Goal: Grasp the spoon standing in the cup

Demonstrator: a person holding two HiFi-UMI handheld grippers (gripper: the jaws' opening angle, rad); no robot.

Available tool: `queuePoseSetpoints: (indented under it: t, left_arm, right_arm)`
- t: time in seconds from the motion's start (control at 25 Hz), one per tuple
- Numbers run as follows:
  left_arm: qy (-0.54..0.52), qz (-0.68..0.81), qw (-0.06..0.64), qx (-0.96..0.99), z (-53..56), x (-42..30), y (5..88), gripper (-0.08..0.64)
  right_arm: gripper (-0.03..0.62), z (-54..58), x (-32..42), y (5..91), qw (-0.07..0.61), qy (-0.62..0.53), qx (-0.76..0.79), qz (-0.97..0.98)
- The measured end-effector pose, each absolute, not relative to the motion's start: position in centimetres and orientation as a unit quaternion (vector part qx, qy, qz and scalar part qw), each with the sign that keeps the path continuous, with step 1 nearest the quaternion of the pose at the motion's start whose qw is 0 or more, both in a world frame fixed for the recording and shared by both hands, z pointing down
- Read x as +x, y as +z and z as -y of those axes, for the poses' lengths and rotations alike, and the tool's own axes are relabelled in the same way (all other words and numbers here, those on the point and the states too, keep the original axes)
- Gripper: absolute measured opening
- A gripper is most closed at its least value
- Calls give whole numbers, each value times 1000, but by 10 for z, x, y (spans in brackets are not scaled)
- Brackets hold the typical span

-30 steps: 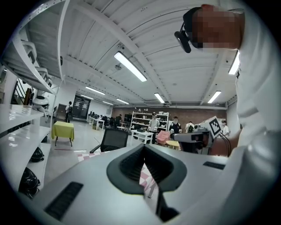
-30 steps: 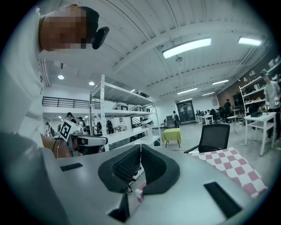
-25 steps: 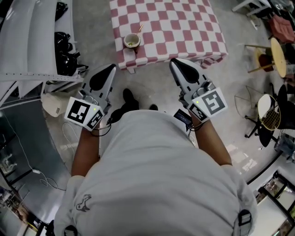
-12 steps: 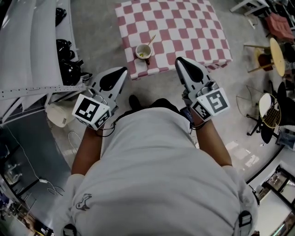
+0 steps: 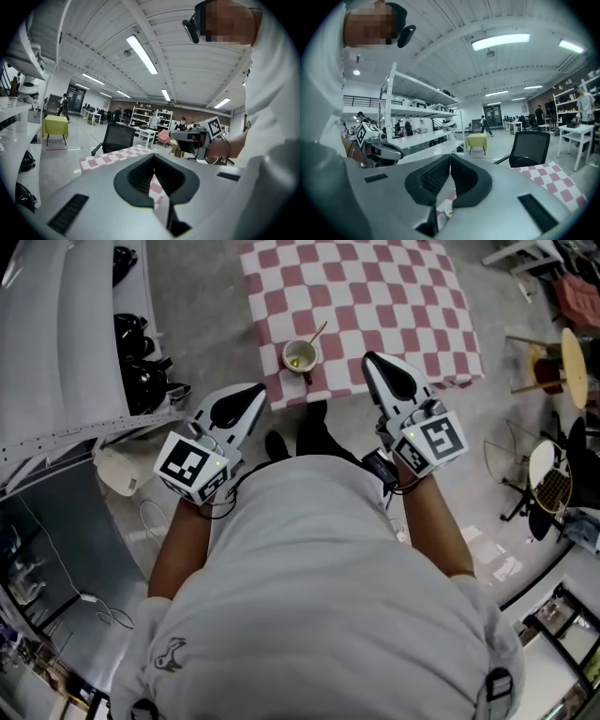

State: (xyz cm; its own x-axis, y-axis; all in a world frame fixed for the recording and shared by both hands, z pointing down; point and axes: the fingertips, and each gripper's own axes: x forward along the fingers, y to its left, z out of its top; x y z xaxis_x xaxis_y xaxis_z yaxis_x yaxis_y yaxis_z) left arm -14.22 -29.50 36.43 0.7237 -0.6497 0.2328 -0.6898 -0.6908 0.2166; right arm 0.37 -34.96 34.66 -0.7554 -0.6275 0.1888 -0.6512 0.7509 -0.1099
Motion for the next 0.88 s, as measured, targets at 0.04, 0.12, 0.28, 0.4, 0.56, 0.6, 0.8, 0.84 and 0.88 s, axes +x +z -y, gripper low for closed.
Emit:
queuePoseSetpoints:
  t: [0.04,0.12,0.28,0.4,0.56,0.6,0.8,0.84,0.88]
  left_arm:
    - [77,367,147,915,301,-143,369,12]
    - [91,374,155,910,314,-146,380,12]
    - [94,385,173,902,337,-141,392,12]
    - [100,383,187,899,350,-127,402,12]
    - [107,378,203,897,364,-109,417,12]
    - [108,379,205,896,367,-107,421,12]
    - [113,384,220,890,384,-104,445,12]
    - [116,383,224,889,386,-103,450,12]
    - [119,382,227,888,388,-100,455,12]
  right_arm:
    - [32,358,3,353,80,80,337,935]
    - [34,377,2,368,88,91,329,936]
    - [34,411,6,397,90,143,313,935]
    - [34,428,7,419,106,168,289,936]
    - [34,442,9,442,123,193,267,936]
    - [34,445,10,447,127,197,264,936]
    - [35,459,7,470,142,217,246,934]
    - [35,461,6,475,145,220,241,934]
    - [35,462,5,479,149,224,235,934]
